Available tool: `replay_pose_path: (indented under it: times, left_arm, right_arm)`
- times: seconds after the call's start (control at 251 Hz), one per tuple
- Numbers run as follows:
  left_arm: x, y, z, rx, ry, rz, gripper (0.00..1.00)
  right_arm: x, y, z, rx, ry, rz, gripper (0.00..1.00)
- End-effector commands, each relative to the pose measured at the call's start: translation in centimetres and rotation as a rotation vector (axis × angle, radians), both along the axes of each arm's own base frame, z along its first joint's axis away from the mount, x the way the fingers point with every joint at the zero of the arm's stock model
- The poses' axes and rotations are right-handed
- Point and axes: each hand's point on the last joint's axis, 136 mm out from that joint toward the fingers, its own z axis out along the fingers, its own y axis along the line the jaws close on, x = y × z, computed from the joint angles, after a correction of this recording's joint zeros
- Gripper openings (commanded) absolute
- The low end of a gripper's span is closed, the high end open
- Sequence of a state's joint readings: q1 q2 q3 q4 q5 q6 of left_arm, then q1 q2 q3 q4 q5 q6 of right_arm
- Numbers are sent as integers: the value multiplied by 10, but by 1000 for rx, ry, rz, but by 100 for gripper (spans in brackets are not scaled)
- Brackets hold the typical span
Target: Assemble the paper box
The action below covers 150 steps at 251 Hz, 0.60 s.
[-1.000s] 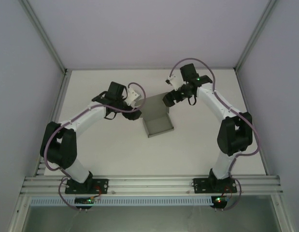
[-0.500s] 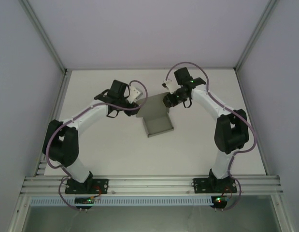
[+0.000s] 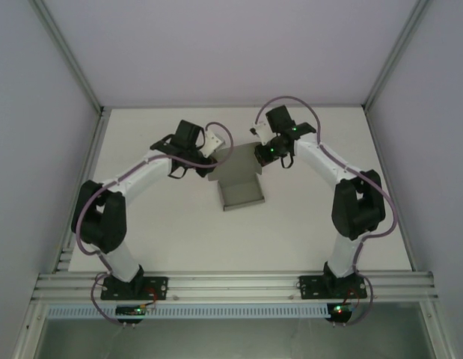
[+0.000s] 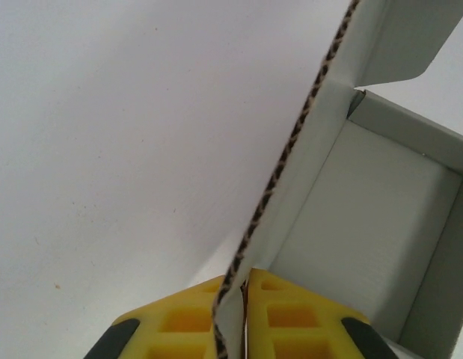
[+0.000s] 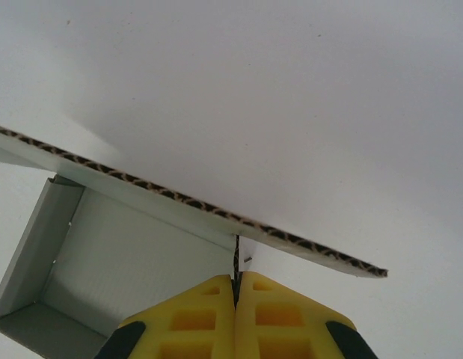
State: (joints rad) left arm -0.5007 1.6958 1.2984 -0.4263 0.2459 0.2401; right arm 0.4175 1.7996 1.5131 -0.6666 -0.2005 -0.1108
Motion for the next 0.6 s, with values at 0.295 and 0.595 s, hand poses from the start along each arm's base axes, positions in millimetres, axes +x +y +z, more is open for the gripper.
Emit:
replay_pose_path:
  times: [0.295, 0.595]
  left_arm:
    - [69, 14, 29, -10, -103, 424, 0]
    - [100, 18, 23, -213, -92, 797, 0]
  right_arm:
    - [5, -13, 12, 38, -163, -330, 0]
    - [58, 5, 39, 270, -341, -589, 0]
